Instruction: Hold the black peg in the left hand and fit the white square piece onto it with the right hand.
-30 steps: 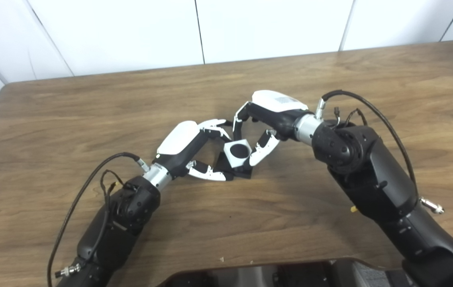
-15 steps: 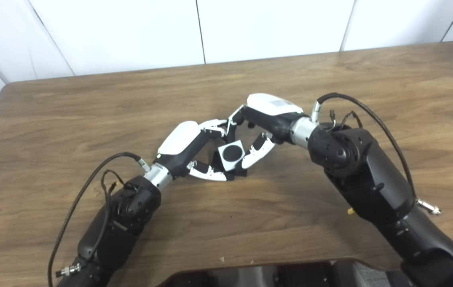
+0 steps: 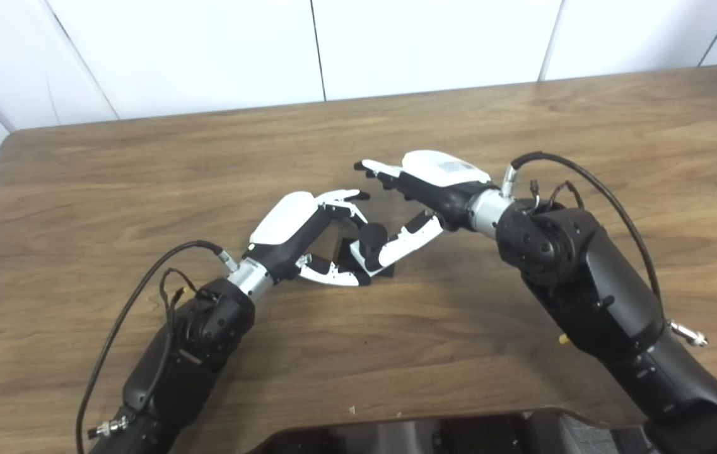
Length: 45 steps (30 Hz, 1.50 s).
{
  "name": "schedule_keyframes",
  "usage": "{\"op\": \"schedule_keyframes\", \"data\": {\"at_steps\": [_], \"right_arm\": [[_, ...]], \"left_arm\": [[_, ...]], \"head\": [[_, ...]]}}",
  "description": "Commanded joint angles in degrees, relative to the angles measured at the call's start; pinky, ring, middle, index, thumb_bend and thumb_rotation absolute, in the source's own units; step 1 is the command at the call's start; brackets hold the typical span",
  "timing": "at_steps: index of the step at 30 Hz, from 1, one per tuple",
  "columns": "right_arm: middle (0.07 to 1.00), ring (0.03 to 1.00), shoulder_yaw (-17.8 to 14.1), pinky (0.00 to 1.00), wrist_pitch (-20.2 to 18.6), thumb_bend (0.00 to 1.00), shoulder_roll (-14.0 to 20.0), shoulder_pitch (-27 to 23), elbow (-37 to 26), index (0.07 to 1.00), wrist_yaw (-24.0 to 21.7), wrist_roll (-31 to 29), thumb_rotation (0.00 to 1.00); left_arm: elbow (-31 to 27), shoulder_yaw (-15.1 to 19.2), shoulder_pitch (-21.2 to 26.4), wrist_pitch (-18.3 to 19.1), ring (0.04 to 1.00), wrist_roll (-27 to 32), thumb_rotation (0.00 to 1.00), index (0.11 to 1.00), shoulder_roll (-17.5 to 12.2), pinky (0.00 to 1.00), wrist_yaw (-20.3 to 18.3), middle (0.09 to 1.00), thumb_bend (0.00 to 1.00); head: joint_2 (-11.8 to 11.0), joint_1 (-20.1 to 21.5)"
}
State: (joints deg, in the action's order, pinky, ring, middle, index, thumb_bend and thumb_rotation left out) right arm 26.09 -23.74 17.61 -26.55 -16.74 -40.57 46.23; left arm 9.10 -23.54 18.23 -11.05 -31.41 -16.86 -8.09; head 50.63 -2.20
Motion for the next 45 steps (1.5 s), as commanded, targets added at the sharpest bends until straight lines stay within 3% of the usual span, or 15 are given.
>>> {"op": "schedule_keyframes", "data": {"at_steps": [1, 7, 10, 12, 17, 22, 27, 32, 37, 45], "right_arm": [[0.933, 0.868, -1.5, 0.74, 1.8, 1.0, 0.4, -1.9, -1.4, 0.985, 2.2, -0.3, 0.58], [0.919, 0.858, -5.2, 0.67, 1.9, 1.0, -0.4, -1.0, -1.5, 0.965, 5.2, -3.0, 0.59], [0.908, 0.846, -8.0, 0.65, 1.5, 0.9, -1.2, -0.2, -1.6, 0.948, 7.6, -5.3, 0.58], [0.887, 0.821, -9.6, 0.62, 1.1, 0.81, -1.8, 0.4, -1.5, 0.909, 9.3, -6.8, 0.5], [0.808, 0.748, -14.4, 0.58, 3.5, 0.79, -3.5, 3.3, -0.3, 0.81, 16.6, -10.7, 0.37], [0.768, 0.709, -19.3, 0.58, 5.8, 0.77, -7.4, 7.1, 2.1, 0.748, 24.9, -16.0, 0.29], [0.77, 0.712, -21.9, 0.58, 5.9, 0.73, -10.2, 10.2, 3.1, 0.751, 29.5, -19.8, 0.24], [0.759, 0.722, -26.8, 0.6, 4.6, 0.73, -16.3, 13.3, 2.2, 0.746, 32.8, -29.7, 0.12], [0.775, 0.736, -30.6, 0.65, 2.8, 0.7, -21.2, 15.2, 1.6, 0.76, 34.1, -38.7, 0.15], [0.782, 0.787, -30.7, 0.68, 2.1, 0.7, -23.0, 17.0, 1.5, 0.766, 36.4, -43.0, 0.21]], "left_arm": [[2.4, -1.6, -2.0, 3.6, 0.891, -1.3, 0.08, 0.492, -1.1, 0.78, -4.5, 0.886, 0.54], [2.4, -1.8, -2.0, 3.8, 0.895, -1.3, 0.08, 0.49, -1.0, 0.8, -4.5, 0.889, 0.52], [2.7, -1.9, -1.9, 3.8, 0.897, -1.3, 0.08, 0.49, -1.1, 0.8, -4.4, 0.891, 0.52], [3.1, -1.8, -1.8, 3.7, 0.898, -1.2, 0.08, 0.489, -1.0, 0.79, -4.2, 0.89, 0.52], [4.3, -1.7, -1.3, 2.8, 0.9, -0.8, 0.08, 0.489, -1.1, 0.79, -3.8, 0.891, 0.52], [4.5, -1.5, -1.1, 3.1, 0.901, -0.5, 0.08, 0.489, -1.3, 0.79, -3.7, 0.888, 0.52], [4.6, -1.7, -0.9, 2.7, 0.9, -0.7, 0.08, 0.489, -1.5, 0.79, -3.7, 0.889, 0.52], [5.0, -1.7, -0.9, 2.3, 0.899, -0.7, 0.08, 0.489, -1.6, 0.78, -3.5, 0.889, 0.52], [6.1, -1.7, -0.8, 1.1, 0.894, -0.6, 0.08, 0.489, -1.5, 0.77, -2.8, 0.887, 0.52], [4.6, -1.2, -1.4, 2.7, 0.881, 1.0, 0.08, 0.497, -1.3, 0.75, -4.1, 0.884, 0.52]], "head": [[0.0, 0.0], [-0.1, 0.0], [-0.5, 0.3], [-0.7, 0.3], [-1.2, 0.1], [-1.6, 0.5], [-1.7, 0.6], [-1.9, 0.7], [-2.1, 0.8], [-2.3, 0.6]]}}
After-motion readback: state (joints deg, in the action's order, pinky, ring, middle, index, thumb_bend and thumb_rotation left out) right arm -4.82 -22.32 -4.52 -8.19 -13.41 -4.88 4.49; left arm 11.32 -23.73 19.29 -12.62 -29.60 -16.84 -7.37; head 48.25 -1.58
